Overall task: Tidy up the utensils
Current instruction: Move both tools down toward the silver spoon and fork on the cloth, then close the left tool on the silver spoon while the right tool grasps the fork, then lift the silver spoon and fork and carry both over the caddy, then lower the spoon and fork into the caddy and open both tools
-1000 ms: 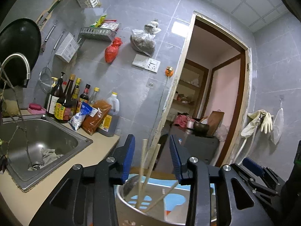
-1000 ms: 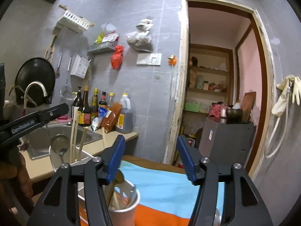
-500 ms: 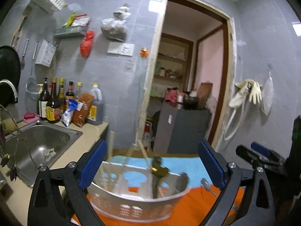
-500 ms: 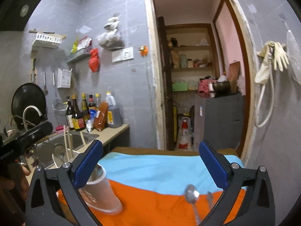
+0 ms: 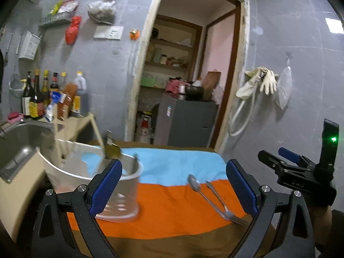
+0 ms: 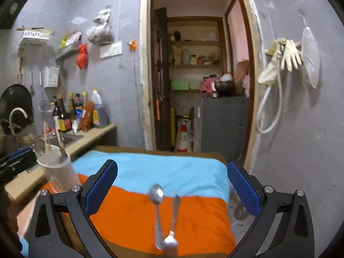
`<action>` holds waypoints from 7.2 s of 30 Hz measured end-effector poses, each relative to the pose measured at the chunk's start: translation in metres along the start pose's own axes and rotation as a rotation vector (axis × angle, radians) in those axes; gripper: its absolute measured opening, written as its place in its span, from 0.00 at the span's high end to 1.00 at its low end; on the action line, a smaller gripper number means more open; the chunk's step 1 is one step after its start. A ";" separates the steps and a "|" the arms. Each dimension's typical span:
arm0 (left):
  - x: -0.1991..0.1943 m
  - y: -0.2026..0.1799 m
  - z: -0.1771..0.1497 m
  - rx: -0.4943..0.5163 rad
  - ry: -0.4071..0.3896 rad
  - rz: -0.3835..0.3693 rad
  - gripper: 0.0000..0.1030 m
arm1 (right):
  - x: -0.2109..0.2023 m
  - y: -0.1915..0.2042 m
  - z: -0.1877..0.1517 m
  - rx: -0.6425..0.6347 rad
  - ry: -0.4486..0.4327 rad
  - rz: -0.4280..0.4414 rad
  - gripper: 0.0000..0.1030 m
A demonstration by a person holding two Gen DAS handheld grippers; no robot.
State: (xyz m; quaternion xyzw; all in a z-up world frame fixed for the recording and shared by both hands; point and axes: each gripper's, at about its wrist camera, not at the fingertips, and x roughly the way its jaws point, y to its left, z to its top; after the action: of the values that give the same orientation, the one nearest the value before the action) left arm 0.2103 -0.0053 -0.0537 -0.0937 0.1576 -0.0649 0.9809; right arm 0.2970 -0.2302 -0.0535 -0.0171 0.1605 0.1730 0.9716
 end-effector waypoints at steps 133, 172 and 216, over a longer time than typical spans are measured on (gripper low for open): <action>-0.024 0.079 0.107 -0.029 -0.146 0.028 1.00 | 0.009 0.118 0.078 -0.032 -0.271 0.245 0.91; -0.007 0.164 0.054 0.205 -0.204 0.436 1.00 | 0.064 0.197 0.030 0.026 -0.140 0.363 0.90; -0.001 0.184 0.054 -0.156 0.088 0.149 0.78 | 0.067 0.189 0.027 0.029 -0.005 0.317 0.70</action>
State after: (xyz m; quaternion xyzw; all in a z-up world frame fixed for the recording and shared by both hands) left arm 0.2447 0.1828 -0.0408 -0.1550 0.2116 0.0167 0.9648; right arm 0.3006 -0.0281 -0.0447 0.0229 0.1611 0.3219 0.9327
